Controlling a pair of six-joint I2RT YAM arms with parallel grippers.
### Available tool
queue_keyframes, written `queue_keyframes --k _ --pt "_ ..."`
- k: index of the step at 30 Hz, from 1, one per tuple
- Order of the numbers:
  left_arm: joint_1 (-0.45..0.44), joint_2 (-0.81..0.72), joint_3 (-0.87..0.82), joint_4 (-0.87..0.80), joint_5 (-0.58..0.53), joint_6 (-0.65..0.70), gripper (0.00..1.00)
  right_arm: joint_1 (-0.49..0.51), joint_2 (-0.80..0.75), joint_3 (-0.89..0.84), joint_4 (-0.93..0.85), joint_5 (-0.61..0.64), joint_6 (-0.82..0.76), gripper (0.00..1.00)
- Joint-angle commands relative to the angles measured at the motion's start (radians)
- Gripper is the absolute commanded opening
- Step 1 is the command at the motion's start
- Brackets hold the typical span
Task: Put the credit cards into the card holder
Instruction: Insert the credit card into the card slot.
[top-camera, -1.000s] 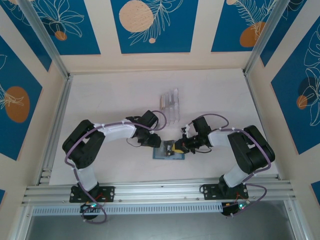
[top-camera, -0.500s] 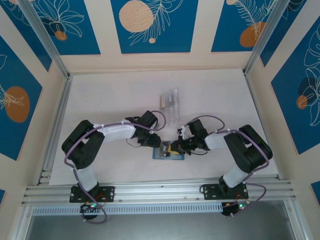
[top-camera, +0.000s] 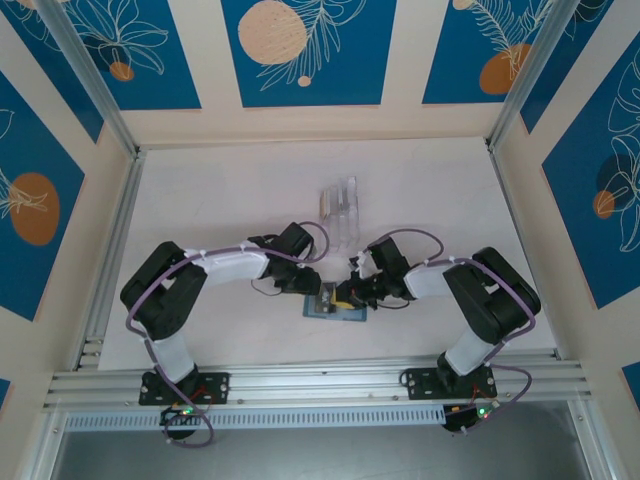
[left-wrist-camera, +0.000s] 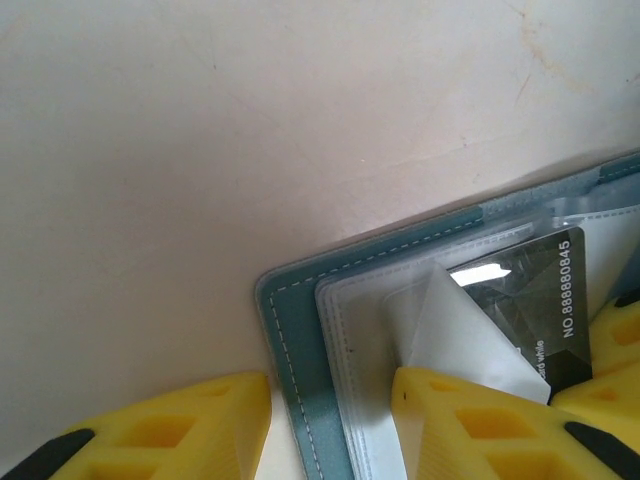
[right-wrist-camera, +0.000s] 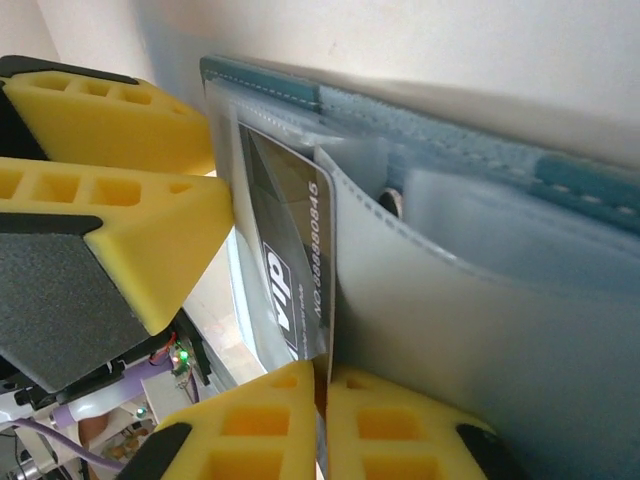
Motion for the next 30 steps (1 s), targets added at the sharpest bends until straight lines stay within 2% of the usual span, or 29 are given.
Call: queue_keyframes --k 1,7,13,18,22,28,30 --pt "-0.007 0.055 -0.075 -0.029 0.080 -0.033 0.42 0.017 -0.011 0.024 -0.133 0.094 -0.035 0.16" --pt "0.026 -0.030 -0.080 -0.027 0.150 -0.044 0.46 0.016 -0.046 0.066 -0.264 0.126 -0.089 0.28" --pt "0.059 -0.090 -0.103 -0.024 0.182 -0.052 0.44 0.022 -0.046 0.110 -0.343 0.152 -0.126 0.30" --pt "0.063 -0.097 -0.121 0.007 0.205 -0.058 0.31 0.034 -0.043 0.128 -0.358 0.158 -0.133 0.23" --pt "0.063 -0.075 -0.135 0.039 0.222 -0.067 0.25 0.045 -0.028 0.145 -0.358 0.154 -0.137 0.17" --pt "0.060 -0.052 -0.155 0.089 0.238 -0.087 0.21 0.063 -0.002 0.174 -0.355 0.151 -0.136 0.04" --pt "0.057 -0.049 -0.155 0.098 0.238 -0.094 0.21 0.070 0.004 0.183 -0.352 0.151 -0.132 0.04"
